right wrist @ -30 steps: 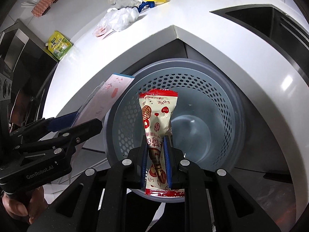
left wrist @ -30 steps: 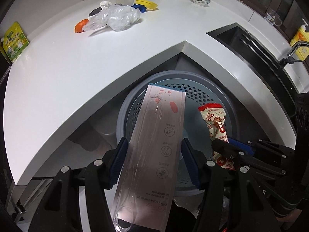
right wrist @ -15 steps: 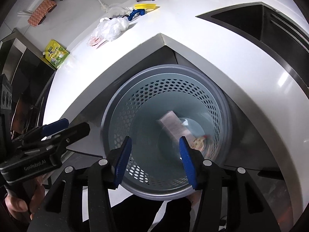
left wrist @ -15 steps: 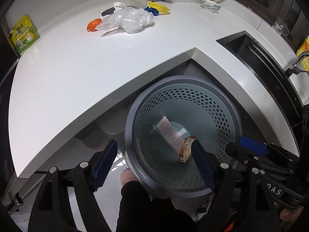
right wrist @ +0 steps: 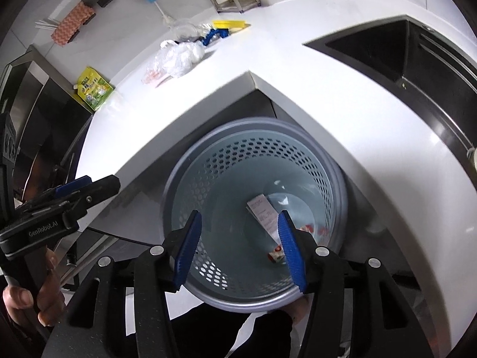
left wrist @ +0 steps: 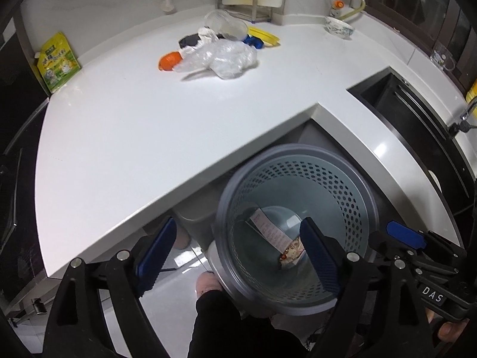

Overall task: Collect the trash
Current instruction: 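Move both grippers back over the counter toward the remaining trash pile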

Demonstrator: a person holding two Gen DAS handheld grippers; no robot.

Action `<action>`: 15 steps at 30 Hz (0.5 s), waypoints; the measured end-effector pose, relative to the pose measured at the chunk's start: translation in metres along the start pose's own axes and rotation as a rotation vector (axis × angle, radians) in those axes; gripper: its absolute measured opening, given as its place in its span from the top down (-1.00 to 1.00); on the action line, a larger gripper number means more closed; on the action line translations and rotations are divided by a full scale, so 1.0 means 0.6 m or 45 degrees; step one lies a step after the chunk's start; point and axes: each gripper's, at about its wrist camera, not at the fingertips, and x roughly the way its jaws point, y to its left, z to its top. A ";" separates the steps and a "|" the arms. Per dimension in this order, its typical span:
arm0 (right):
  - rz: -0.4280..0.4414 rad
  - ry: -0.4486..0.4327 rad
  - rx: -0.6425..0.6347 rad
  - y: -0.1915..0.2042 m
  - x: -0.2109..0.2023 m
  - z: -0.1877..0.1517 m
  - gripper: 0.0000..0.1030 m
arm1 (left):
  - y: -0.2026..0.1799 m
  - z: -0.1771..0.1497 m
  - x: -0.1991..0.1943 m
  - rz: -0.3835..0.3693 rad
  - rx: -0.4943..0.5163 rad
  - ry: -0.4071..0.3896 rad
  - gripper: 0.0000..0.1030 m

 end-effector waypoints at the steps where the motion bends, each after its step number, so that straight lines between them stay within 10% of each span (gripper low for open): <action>1: 0.003 -0.007 -0.011 0.002 -0.002 0.005 0.00 | 0.005 0.003 -0.006 0.011 -0.008 -0.013 -0.65; 15: 0.062 -0.090 -0.109 0.086 0.009 0.109 -0.22 | 0.103 0.085 -0.050 0.125 -0.098 -0.139 -0.84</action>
